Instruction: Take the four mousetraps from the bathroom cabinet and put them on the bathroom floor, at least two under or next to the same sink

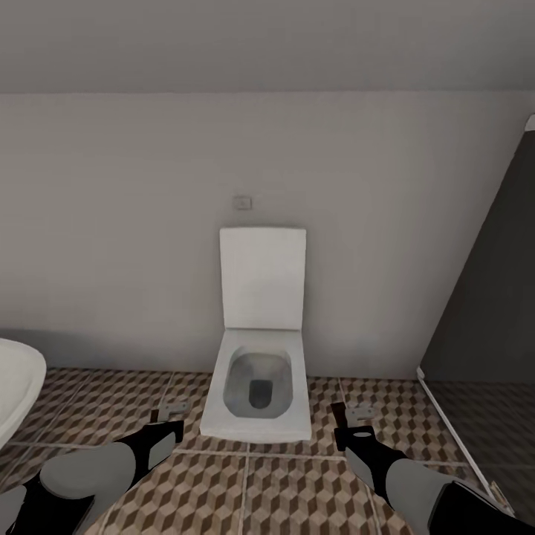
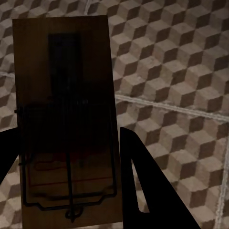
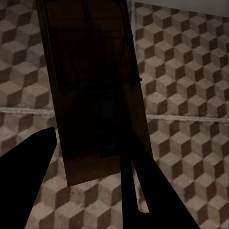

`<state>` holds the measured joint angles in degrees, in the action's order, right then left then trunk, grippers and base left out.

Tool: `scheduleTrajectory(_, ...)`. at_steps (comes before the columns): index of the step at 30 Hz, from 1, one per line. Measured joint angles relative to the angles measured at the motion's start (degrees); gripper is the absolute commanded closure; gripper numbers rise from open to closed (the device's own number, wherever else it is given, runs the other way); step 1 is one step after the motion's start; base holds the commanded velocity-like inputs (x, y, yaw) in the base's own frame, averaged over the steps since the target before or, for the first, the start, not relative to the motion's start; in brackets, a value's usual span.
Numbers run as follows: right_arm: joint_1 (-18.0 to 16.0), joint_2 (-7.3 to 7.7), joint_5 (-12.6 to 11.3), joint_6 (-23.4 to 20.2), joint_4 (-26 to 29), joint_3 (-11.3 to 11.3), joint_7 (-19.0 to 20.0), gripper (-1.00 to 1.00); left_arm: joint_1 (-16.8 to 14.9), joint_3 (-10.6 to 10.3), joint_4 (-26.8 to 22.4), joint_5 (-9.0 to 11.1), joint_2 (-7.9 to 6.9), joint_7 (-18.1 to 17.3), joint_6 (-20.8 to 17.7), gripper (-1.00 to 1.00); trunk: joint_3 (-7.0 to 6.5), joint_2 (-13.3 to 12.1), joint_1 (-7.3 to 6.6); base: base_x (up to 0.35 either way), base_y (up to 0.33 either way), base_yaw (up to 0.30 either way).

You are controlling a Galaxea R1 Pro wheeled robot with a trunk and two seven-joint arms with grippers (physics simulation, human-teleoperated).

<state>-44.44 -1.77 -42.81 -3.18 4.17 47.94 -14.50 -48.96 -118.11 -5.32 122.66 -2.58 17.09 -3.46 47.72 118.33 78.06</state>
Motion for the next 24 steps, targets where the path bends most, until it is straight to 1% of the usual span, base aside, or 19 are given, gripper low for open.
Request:
scheduleTrajectory(9, 0.0, 0.0, 0.0, 0.0, 0.0, 0.0, 0.0, 1.0, 0.0, 0.1, 0.0, 0.1, -0.73, 0.0, -0.1, 1.0, 1.62, 3.6, 1.98, 0.0, 0.0, 0.0)
scheduleTrajectory(18, 0.0, 0.03, 0.0, 0.0, 0.0, 0.0, 0.0, 1.0, 0.0, 0.1, 0.0, 0.1, -0.7, 0.1, -0.1, 1.0, 3.23, 7.2, 3.95, 0.0, 0.0, 0.0)
scheduleTrajectory(24, 0.0, 0.09, 0.0, 1.5, 0.0, 0.0, 0.0, 1.0, 0.0, 0.1, 0.0, 0.1, -0.72, 0.1, -0.1, 1.0, 4.31, 9.6, 5.27, 0.0, 0.0, 0.0)
